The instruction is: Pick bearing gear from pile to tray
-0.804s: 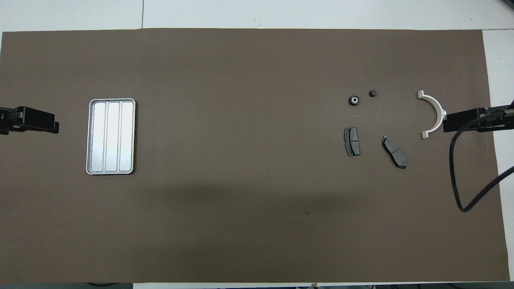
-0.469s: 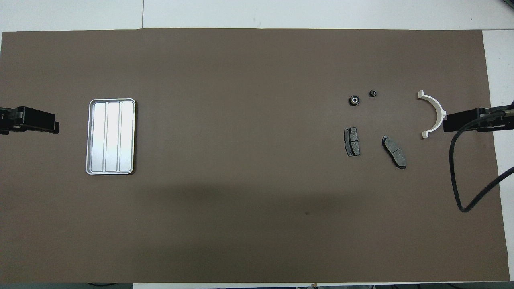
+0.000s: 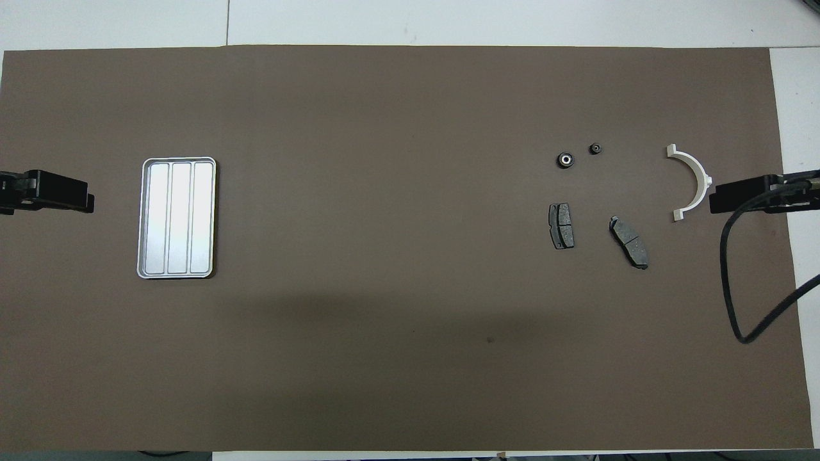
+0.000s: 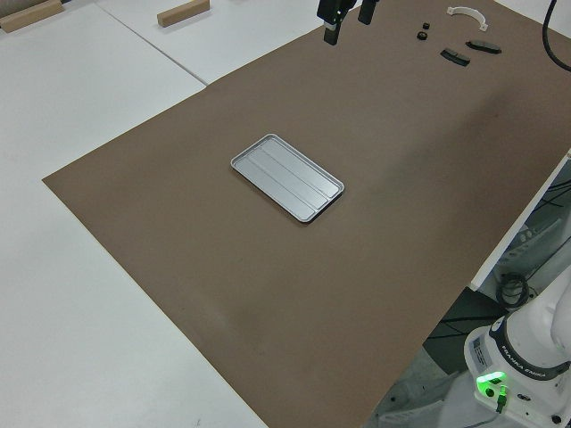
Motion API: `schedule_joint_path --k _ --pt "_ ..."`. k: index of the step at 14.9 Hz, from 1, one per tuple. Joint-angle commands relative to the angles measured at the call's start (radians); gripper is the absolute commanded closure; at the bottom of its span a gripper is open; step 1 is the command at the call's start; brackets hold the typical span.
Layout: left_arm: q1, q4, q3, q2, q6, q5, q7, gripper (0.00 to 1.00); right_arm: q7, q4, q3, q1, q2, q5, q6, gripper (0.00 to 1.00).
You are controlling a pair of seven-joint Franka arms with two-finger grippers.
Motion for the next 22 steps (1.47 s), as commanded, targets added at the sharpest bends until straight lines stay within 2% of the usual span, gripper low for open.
schedule_joint_path --k 1,9,22 --pt "-0.009 -0.036 0.008 -0.034 -0.002 -0.008 0.001 0.00 -0.027 -0.010 0.002 -0.007 -0.015 0.023 -0.020 0.00" --pt "-0.009 -0.036 0.009 -0.034 -0.002 -0.008 0.001 0.00 -0.015 -0.096 0.006 -0.004 -0.051 0.024 0.014 0.00" --pt "-0.009 -0.036 0.009 -0.034 -0.002 -0.008 0.001 0.00 -0.007 -0.119 0.006 0.007 -0.042 0.017 0.042 0.00"
